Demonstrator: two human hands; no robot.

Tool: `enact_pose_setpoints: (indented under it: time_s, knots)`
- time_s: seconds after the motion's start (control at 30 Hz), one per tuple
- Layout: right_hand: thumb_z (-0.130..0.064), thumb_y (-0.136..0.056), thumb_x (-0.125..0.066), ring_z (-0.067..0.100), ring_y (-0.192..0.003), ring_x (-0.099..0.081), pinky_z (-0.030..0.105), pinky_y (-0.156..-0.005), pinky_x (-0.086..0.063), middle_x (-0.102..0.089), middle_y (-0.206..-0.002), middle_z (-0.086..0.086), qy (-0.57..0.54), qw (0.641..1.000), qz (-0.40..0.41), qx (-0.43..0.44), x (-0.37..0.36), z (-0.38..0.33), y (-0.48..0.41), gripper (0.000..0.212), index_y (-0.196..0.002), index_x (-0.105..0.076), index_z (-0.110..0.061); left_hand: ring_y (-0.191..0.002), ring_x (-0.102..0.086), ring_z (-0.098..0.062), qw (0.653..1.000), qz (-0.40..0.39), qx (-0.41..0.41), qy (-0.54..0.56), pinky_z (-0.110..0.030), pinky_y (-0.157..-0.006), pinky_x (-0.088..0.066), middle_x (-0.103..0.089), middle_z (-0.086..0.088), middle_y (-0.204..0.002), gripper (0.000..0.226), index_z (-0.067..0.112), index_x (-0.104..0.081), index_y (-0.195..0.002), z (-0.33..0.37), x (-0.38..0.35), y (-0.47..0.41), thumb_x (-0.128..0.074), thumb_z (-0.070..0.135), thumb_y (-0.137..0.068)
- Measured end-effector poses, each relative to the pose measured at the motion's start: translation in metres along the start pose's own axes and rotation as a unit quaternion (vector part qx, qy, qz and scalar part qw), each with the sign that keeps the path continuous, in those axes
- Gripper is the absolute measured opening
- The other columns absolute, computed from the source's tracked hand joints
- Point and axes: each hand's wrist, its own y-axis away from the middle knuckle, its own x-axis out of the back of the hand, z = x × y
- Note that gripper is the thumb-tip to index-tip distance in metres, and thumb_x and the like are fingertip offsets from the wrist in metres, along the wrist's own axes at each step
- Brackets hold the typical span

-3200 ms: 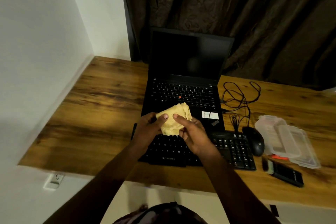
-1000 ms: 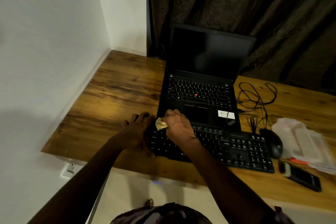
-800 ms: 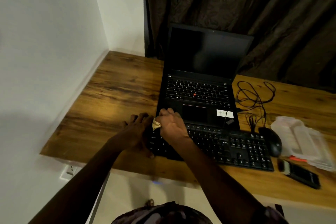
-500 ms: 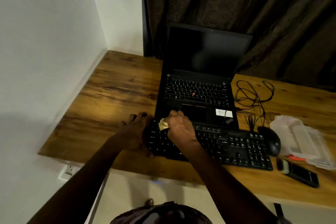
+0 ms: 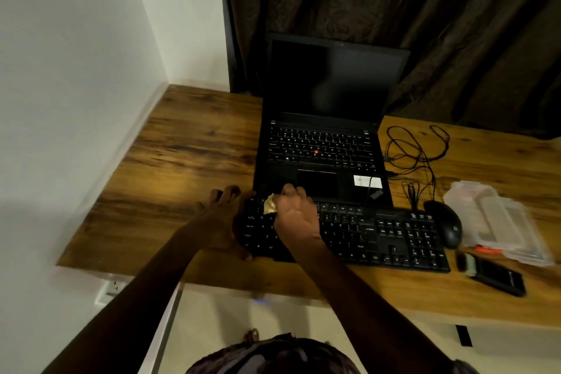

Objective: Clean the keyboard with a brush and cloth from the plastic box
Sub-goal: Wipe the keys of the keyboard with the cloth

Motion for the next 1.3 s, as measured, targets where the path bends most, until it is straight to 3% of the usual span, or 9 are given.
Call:
enact_pose_setpoints:
  time_s: [0.2,0.43,0.67,0.9,1.13,1.3]
  knots:
    - [-0.01,-0.094,-0.057,0.029,-0.13,-0.038,0.041,-0.108,-0.038,-0.043,-0.14,0.006,-0.01,0.999,0.002,0.05,0.001,-0.021,-0.006,0.042,-0.135,-0.057,-0.019,-0.131,-0.021,-0.03,1.0,-0.002,-0.004,0.001,-0.055,-0.094,-0.038,-0.014,0.006,-0.148,0.147,0.044,0.001,-0.153,0.001,0.0,0.0,-0.085,0.073,-0.037]
    - [-0.006,-0.09,-0.055,0.028,-0.125,-0.044,0.039,-0.104,-0.043,-0.047,-0.138,0.006,-0.037,0.996,0.03,-0.077,-0.004,0.017,0.008,0.044,-0.131,-0.058,-0.021,-0.131,-0.022,-0.027,1.0,0.008,-0.007,0.01,-0.056,-0.099,-0.037,-0.014,0.007,-0.148,0.143,0.046,-0.001,-0.151,-0.001,-0.001,0.002,-0.083,0.074,-0.037]
    - [-0.008,-0.09,-0.056,0.028,-0.125,-0.043,0.04,-0.105,-0.04,-0.048,-0.135,0.003,-0.016,0.998,0.058,0.001,0.001,0.015,0.008,0.044,-0.131,-0.061,-0.024,-0.129,-0.023,-0.027,1.0,0.003,-0.006,0.011,-0.053,-0.098,-0.037,-0.015,0.008,-0.145,0.146,0.045,0.0,-0.152,-0.001,0.0,0.001,-0.083,0.075,-0.035]
    - [-0.013,-0.09,-0.062,0.026,-0.127,-0.042,0.041,-0.108,-0.041,-0.045,-0.139,0.003,-0.013,0.99,0.05,-0.132,0.0,0.055,0.026,0.047,-0.135,-0.055,-0.027,-0.131,-0.021,-0.027,1.0,0.0,-0.007,0.022,-0.054,-0.099,-0.036,-0.012,0.008,-0.147,0.144,0.048,-0.002,-0.15,-0.001,0.0,0.0,-0.085,0.073,-0.035]
    - [-0.007,-0.089,-0.057,0.029,-0.125,-0.043,0.041,-0.105,-0.042,-0.048,-0.135,0.006,-0.024,0.996,0.073,-0.048,-0.009,0.023,0.017,0.046,-0.133,-0.058,-0.022,-0.13,-0.023,-0.027,1.0,0.007,-0.01,0.01,-0.053,-0.097,-0.038,-0.013,0.008,-0.146,0.147,0.043,-0.003,-0.152,-0.001,0.0,0.0,-0.081,0.079,-0.033]
    - [-0.005,-0.09,-0.058,0.025,-0.127,-0.042,0.039,-0.109,-0.041,-0.046,-0.139,0.005,-0.036,0.99,0.082,-0.108,-0.01,0.047,0.024,0.05,-0.136,-0.055,-0.024,-0.13,-0.022,-0.027,1.0,0.006,-0.013,0.012,-0.051,-0.095,-0.037,-0.013,0.007,-0.147,0.144,0.045,-0.003,-0.152,-0.002,0.0,0.0,-0.084,0.075,-0.036]
